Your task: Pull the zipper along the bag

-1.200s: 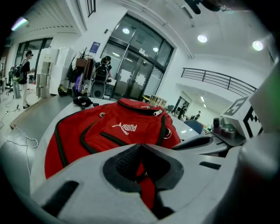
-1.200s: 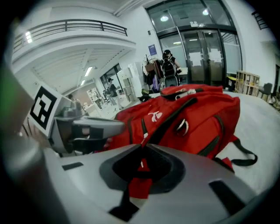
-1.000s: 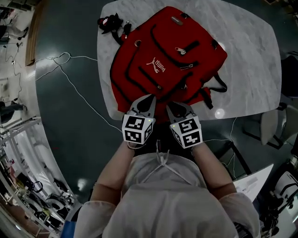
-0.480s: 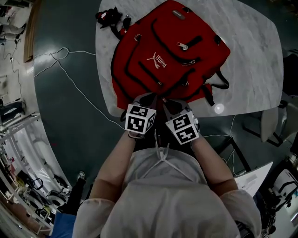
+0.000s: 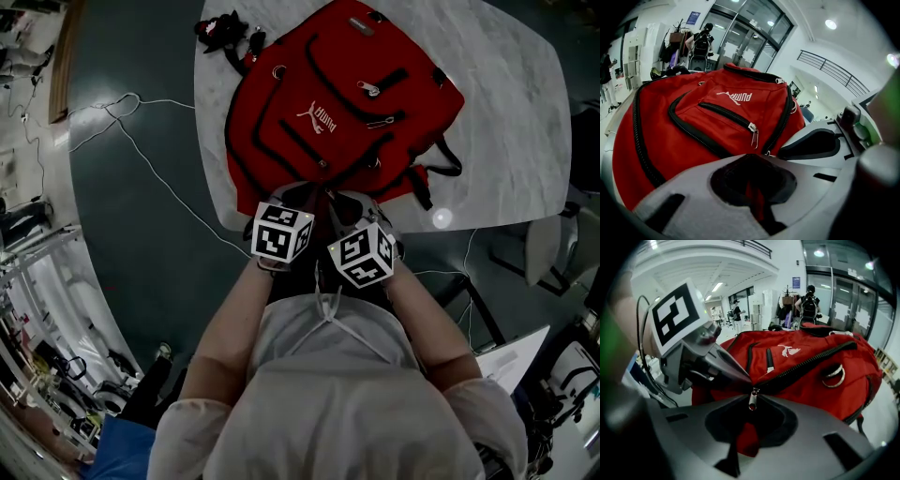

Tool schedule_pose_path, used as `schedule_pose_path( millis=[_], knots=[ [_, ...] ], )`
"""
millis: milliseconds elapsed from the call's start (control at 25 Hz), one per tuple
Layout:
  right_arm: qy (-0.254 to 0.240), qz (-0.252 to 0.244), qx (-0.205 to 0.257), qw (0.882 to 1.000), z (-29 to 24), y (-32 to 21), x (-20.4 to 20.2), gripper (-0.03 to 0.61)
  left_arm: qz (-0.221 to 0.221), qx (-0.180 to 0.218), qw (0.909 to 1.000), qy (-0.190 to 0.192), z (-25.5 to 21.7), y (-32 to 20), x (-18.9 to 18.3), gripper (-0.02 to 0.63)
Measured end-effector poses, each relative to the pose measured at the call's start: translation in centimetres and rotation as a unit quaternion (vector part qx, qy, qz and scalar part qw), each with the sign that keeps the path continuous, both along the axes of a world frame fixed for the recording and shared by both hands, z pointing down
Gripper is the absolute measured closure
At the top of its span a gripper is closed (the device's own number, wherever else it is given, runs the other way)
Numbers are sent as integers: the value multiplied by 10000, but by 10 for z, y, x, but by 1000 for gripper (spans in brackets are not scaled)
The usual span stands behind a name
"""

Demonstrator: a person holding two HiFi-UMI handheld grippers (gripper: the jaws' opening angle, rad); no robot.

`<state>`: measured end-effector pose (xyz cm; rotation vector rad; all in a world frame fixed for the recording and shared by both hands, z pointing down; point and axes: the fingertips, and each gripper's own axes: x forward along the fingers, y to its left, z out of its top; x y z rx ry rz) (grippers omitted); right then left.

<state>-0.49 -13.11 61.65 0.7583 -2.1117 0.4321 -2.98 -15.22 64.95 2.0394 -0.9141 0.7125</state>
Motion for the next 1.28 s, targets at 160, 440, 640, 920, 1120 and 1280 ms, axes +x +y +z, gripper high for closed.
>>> schedule_pose_path(
  millis=[160,440,640,920,1120,1280],
  knots=[
    [84,-116,-172,9997,3,0,0,552,-2,-39,10000,61,0,-1,0,595],
    [-159,101,-950,9953,-3,-5,7,552,5,-63,9999,97,0,-1,0,594],
    [-6,-135,-942,9955,-9,-4,7,554,9,-128,9998,121,1,-1,0,594],
    [297,-393,-697,9963,-19,-14,16,554,34,-13,10000,12,1,-1,0,595],
    [374,-400,-581,9968,-25,-21,25,554,46,11,10000,-12,2,-2,0,595],
    [326,-351,-563,9973,-34,-27,30,554,32,23,10000,-19,2,-1,0,595]
  ],
)
